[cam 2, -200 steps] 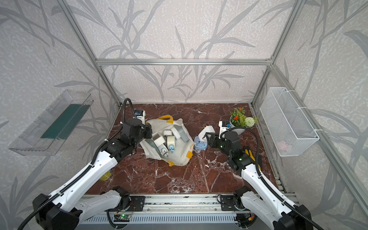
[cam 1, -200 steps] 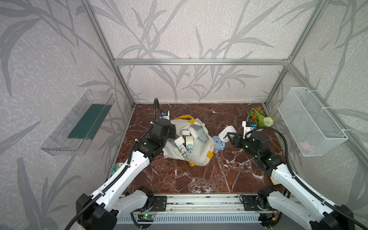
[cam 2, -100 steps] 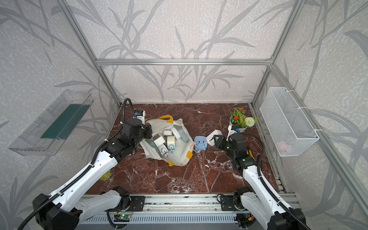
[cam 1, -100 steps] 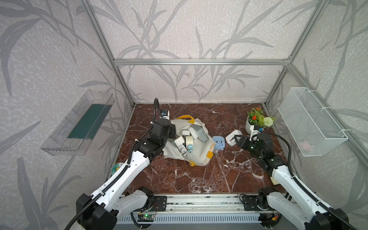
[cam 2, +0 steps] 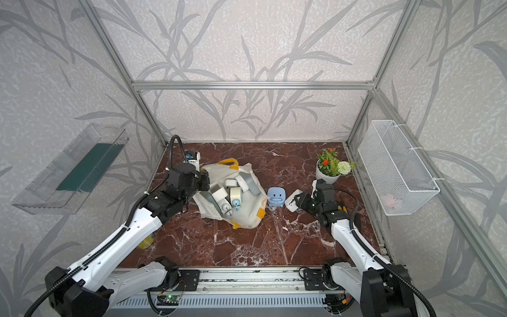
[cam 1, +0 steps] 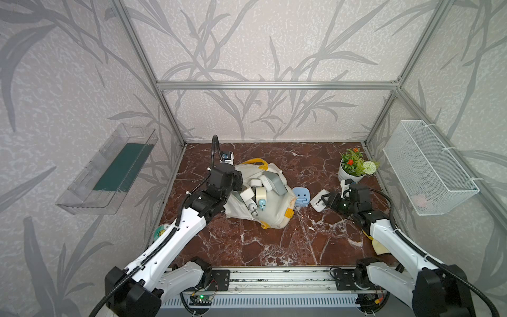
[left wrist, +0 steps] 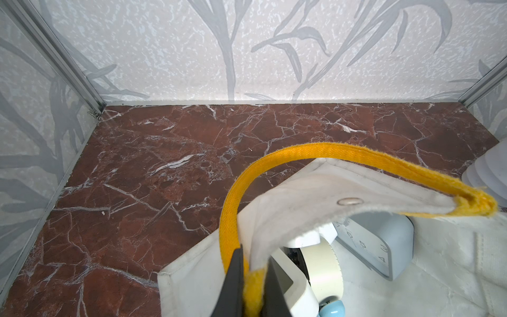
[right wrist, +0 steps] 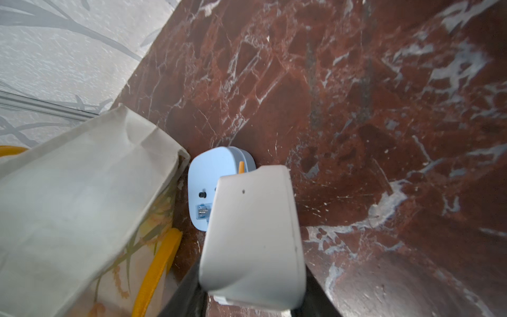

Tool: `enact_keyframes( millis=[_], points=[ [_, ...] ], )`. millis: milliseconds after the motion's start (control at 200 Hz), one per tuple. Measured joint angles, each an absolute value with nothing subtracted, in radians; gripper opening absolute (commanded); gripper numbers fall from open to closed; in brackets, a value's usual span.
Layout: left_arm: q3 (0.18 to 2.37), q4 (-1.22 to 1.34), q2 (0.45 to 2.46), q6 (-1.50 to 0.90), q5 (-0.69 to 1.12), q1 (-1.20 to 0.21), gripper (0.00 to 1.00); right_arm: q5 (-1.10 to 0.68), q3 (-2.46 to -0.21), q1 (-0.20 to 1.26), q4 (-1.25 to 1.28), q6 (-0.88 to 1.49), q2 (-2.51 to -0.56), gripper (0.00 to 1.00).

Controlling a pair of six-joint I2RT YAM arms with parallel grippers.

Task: Take the alarm clock out of the canvas bag
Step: Place the alarm at the center of the board.

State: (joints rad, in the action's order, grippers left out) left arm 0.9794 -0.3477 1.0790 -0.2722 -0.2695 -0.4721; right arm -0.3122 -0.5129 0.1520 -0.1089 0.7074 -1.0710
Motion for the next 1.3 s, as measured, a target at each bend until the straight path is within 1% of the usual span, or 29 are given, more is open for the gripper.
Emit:
enact_keyframes(
  millis=[350, 540, 725, 955, 1090, 1185, 1300],
  points=[
    [0.979, -0.348, 1.079, -0.272, -0.269, -0.472, 0.00, -0.355, -0.599, 0.142, -0.186, 0.621, -1.204, 0.22],
    [0.979, -0.348, 1.079, -0.272, -0.268, -0.472, 0.00, -0.399, -0.703, 0.140, -0.246, 0.533, -1.329, 0.23],
    [0.979, -0.349, 1.079, -0.272, -0.269, -0.472, 0.00, -0.420, -0.812, 0.133, -0.313, 0.455, -1.437, 0.26],
    [0.979, -0.351, 1.079, -0.271, -0.269, -0.472, 0.00, -0.421, -0.883, 0.131, -0.374, 0.397, -1.504, 0.36],
    [0.980, -0.351, 1.079, -0.271, -0.269, -0.472, 0.00, -0.419, -0.891, 0.131, -0.404, 0.379, -1.520, 0.40],
    [0.981, -0.352, 1.079, -0.271, -0.269, -0.472, 0.00, -0.411, -0.891, 0.131, -0.427, 0.371, -1.526, 0.48],
    [0.981, -0.352, 1.079, -0.271, -0.269, -0.472, 0.00, -0.389, -0.890, 0.131, -0.438, 0.370, -1.525, 0.50]
  ],
)
